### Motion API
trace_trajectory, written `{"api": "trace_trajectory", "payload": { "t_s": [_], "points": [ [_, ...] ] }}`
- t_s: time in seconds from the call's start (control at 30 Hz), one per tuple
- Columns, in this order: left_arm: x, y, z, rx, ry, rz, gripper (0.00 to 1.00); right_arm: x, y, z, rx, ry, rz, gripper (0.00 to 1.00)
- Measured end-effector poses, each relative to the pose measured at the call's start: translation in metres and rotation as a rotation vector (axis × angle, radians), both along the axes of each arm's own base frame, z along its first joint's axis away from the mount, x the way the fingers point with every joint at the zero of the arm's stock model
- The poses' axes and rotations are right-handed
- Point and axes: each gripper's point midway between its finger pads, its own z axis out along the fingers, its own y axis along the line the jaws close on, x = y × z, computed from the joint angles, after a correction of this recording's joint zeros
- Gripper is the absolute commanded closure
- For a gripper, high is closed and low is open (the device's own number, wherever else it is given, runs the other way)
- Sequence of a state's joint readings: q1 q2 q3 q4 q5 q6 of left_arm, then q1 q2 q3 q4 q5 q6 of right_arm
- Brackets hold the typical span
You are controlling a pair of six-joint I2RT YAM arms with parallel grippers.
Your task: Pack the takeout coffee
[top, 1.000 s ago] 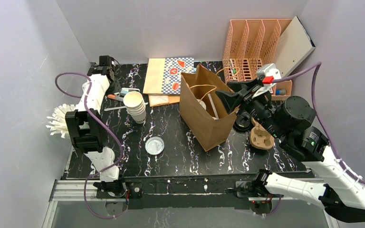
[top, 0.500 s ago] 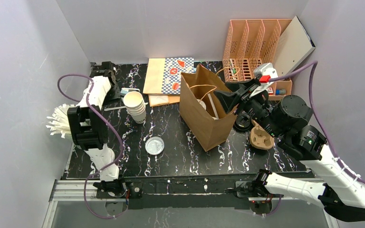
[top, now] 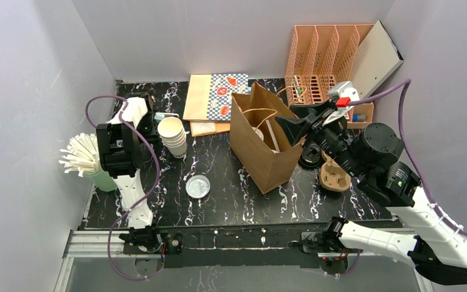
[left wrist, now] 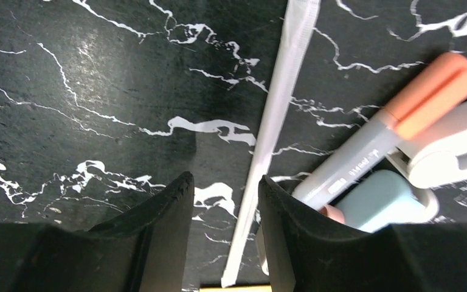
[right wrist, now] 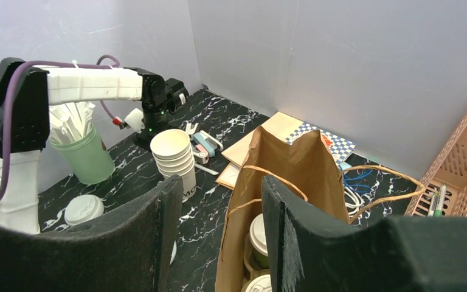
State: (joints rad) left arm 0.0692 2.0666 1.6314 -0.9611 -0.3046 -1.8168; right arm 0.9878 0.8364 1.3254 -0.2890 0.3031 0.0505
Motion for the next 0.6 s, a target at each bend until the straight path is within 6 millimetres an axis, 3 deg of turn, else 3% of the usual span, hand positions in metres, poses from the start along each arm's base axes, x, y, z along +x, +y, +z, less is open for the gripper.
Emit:
{"api": "trace_trajectory", "payload": {
  "t_s": [0.2, 0.53, 0.6],
  "points": [
    [0.000, -0.001, -0.019, -0.014, 0.058, -0.004, 0.60, -0.002, -0.002, 0.002, 0.009, -0.004, 0.004, 0.41],
    [0.007, 0.002, -0.022, -0.034, 0.061, 0.000, 0.60, -0.005, -0.007, 0.006, 0.022, -0.013, 0.004, 0.42],
    [0.007, 0.003, -0.023, -0.041, 0.069, 0.000, 0.71, -0.006, -0.007, 0.006, 0.022, -0.013, 0.004, 0.41]
  ]
}}
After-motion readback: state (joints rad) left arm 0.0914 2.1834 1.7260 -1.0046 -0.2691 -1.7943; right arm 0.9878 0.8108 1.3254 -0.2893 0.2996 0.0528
